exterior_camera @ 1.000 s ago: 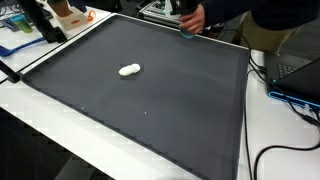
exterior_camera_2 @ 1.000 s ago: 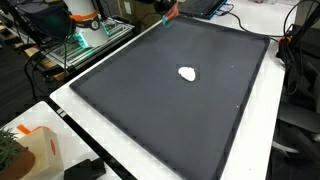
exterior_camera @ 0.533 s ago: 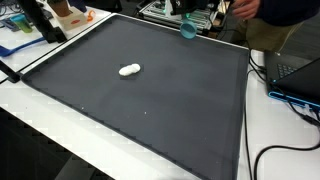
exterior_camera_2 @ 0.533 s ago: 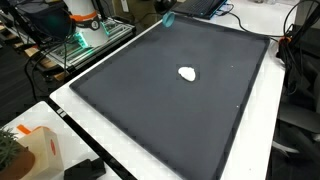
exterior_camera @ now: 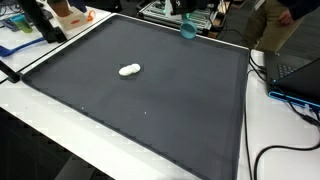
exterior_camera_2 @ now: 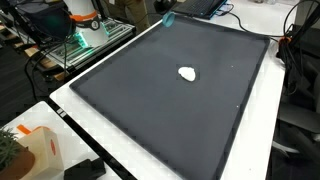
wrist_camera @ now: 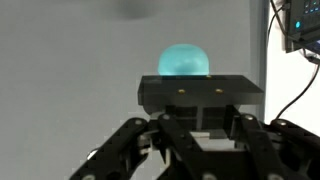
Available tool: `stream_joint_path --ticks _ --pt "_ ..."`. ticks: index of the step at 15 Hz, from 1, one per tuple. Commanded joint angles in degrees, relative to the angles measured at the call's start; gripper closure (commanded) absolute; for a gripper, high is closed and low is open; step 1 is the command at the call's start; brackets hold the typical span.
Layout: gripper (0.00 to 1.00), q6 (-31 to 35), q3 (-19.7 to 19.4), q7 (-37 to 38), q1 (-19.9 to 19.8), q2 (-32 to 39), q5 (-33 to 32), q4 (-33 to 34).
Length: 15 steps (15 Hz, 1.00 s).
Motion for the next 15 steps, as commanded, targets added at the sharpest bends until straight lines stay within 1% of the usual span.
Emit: stream_joint_path --ticks 1,4,5,6,7,11,13,14,15 --pt "0.54 -0.2 0.1 0.0 -0.2 0.0 0.0 0.1" --pt "0.54 -0.2 0.1 0.0 -0.2 0.0 0.0 0.1" --pt "0.79 -0.2 0.1 0.0 -0.2 0.0 0.0 0.1" --pt "0.79 2.2 1.6 3.1 -1.5 -0.5 -2.7 -1.0" --pt "0.79 3.3 2.0 4.3 -2.3 -0.8 -4.5 -1.3" --pt "0.79 6.8 3.1 8.2 -6.2 0.5 -15.7 1.1" --pt "0.79 8.0 2.9 8.1 -6.7 1.1 -18.5 3.1" --pt "0.79 8.3 2.6 7.2 -6.3 1.5 -18.8 4.1" --pt "0.79 7.4 1.7 5.1 -5.0 1.9 -17.3 5.2"
